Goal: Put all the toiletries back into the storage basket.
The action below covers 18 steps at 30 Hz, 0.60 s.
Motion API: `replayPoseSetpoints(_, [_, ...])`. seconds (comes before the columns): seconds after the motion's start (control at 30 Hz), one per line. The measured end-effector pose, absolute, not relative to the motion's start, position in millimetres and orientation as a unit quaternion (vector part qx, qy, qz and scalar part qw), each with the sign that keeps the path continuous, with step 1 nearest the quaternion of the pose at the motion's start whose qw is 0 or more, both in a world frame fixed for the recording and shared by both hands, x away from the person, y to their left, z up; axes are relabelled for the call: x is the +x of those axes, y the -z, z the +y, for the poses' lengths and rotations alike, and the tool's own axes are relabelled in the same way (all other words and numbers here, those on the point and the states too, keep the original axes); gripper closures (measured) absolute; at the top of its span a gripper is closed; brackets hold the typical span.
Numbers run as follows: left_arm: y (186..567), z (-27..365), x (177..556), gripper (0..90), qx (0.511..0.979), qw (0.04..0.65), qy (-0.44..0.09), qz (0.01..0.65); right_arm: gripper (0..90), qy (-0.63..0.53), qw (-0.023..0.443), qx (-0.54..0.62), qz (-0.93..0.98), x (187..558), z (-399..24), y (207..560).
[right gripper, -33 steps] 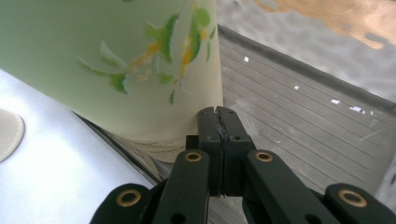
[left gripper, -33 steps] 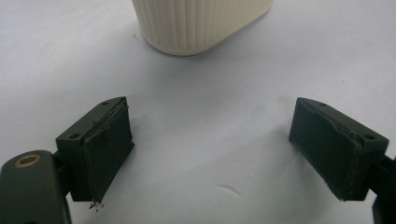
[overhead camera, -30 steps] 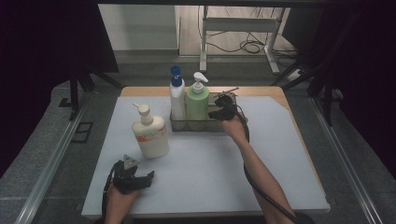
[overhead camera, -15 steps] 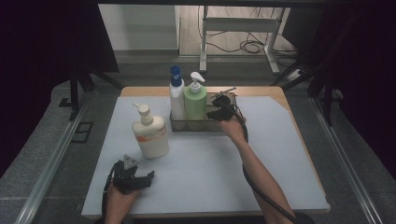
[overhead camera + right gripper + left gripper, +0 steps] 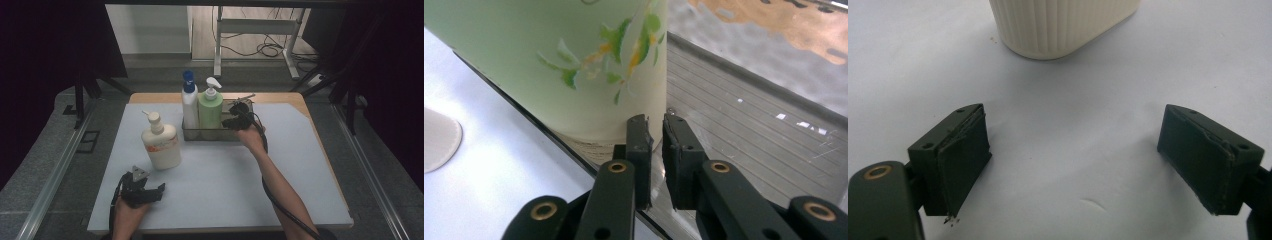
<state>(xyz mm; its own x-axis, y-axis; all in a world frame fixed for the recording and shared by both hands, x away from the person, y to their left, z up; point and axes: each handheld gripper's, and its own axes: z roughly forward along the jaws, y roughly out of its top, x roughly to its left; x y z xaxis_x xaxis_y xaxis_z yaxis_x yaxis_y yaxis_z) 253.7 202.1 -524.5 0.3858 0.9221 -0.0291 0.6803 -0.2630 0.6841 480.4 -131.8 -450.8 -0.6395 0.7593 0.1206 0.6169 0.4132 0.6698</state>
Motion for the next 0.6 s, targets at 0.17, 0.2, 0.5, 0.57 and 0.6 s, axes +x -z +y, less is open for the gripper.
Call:
replayPoseSetpoints(0.17, [524,202,254,12.8,0.771,0.314,-0.193,0.520,77.2,-0.351,0.109,0.405,0.837,478,-133,448])
replayPoseSetpoints(0.2, [524,202,254,12.8,0.771,0.314,-0.193,0.520,76.0,-0.352,0.109,0.404,0.837,477,-133,447])
replayPoseSetpoints(0.5, [524,202,254,12.9,0.770,0.313,-0.189,0.523,56.5,-0.357,0.121,0.410,0.830,473,-142,440])
replayPoseSetpoints(0.57, [524,202,254,12.9,0.770,0.312,-0.189,0.523,53.3,-0.360,0.121,0.409,0.830,472,-145,438])
replayPoseSetpoints(0.6, [524,202,254,13.0,0.770,0.313,-0.189,0.523,51.9,-0.361,0.122,0.408,0.830,470,-146,437])
